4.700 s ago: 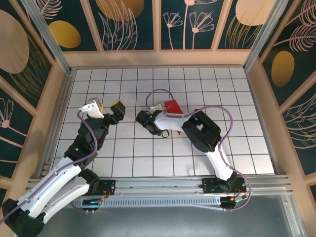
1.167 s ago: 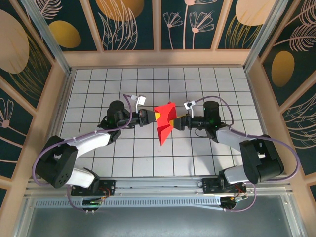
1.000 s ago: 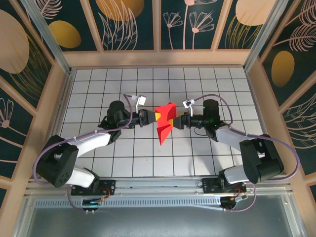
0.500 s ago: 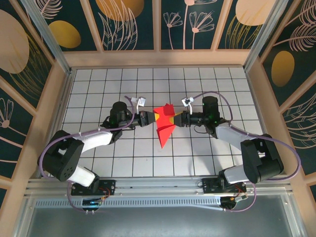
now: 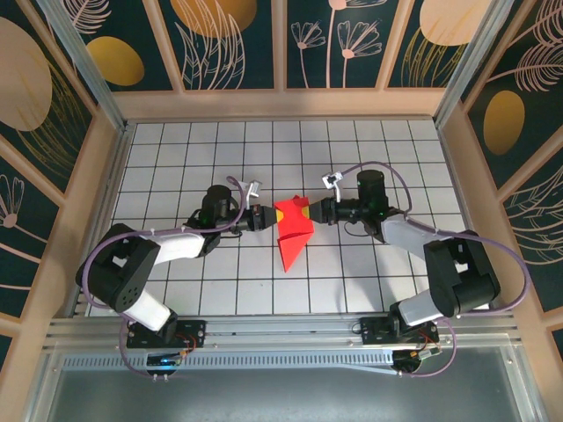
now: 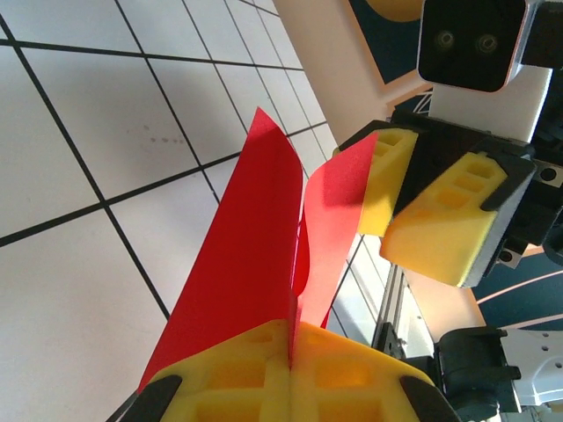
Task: Fold a paper plane with a square sheet of paper (fold left side to right side)
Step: Fold the wing for the fifth time at the center of the table.
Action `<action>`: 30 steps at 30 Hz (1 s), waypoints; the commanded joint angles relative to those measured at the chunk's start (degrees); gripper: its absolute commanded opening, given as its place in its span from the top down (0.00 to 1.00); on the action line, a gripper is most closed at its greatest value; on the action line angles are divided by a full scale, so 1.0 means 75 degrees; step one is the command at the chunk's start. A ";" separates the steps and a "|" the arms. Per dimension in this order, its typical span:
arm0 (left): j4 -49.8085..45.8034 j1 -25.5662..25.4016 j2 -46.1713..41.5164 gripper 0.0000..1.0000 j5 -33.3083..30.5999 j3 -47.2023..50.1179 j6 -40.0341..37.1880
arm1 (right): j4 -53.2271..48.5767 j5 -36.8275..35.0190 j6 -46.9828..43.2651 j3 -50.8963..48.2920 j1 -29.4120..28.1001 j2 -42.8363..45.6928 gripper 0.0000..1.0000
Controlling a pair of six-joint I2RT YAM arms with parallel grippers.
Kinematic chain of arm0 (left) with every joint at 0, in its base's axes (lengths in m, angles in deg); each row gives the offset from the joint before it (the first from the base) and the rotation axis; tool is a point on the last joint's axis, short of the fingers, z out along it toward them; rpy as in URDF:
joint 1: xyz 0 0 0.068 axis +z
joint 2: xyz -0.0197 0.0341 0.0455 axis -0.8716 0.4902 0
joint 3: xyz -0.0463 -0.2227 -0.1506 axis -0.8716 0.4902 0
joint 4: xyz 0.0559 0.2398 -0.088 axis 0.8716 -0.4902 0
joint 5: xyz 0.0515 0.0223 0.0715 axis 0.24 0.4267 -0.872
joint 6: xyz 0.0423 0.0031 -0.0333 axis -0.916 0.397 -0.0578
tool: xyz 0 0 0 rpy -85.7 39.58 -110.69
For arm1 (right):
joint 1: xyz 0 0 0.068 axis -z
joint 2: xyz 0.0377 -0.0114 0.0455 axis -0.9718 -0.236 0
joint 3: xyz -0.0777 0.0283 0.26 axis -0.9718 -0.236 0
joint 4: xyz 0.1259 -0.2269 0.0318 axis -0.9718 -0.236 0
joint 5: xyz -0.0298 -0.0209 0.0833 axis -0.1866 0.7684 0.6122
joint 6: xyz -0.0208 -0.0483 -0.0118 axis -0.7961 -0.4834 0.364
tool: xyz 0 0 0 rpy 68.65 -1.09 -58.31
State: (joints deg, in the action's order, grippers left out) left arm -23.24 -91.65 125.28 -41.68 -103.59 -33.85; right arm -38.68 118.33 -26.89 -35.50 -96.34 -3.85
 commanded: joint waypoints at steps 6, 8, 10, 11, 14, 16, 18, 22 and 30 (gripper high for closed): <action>0.0045 0.0037 0.0349 0.97 0.0058 0.0163 -0.0228 | 0.0036 -0.0410 0.0117 0.0232 -0.0113 -0.0495 1.00; -0.0043 0.0050 0.0453 0.90 -0.0079 0.0186 -0.0303 | 0.0155 -0.0494 0.0216 0.0168 -0.0130 -0.0671 1.00; -0.0058 0.0055 0.0535 0.83 -0.0285 0.0250 -0.0312 | 0.0325 -0.0561 0.0372 0.0081 -0.0130 -0.0837 1.00; -0.0092 0.0056 0.0569 0.77 -0.0430 0.0278 -0.0321 | 0.0404 -0.0626 0.0446 0.0035 -0.0135 -0.0927 1.00; -0.0408 0.0073 0.0607 0.65 -0.0933 0.0293 -0.0418 | 0.0383 -0.0874 0.0697 0.0005 -0.0143 -0.1138 1.00; -0.0661 0.0069 0.0559 0.57 -0.1266 0.0305 -0.0505 | 0.0245 -0.1093 0.0898 0.0027 -0.0145 -0.1185 1.00; -0.0993 0.0069 0.0379 0.54 -0.1584 0.0296 -0.0639 | -0.0139 -0.1355 0.1029 0.0128 -0.0140 -0.1182 1.00; -0.1982 0.0025 -0.0345 0.53 -0.2404 0.0201 -0.1150 | -0.1164 -0.1889 0.1484 0.0445 -0.0129 -0.1156 1.00; -0.4311 -0.1189 -0.1468 0.53 -0.4013 -0.0572 -0.2347 | -0.2310 -0.2296 0.2258 0.0851 -0.0020 -0.1148 1.00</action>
State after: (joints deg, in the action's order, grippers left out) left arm -47.37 -98.34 116.93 -66.07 -106.19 -46.97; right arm -51.42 103.21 -13.45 -30.41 -96.80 -12.44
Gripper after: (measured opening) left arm 0.467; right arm 0.050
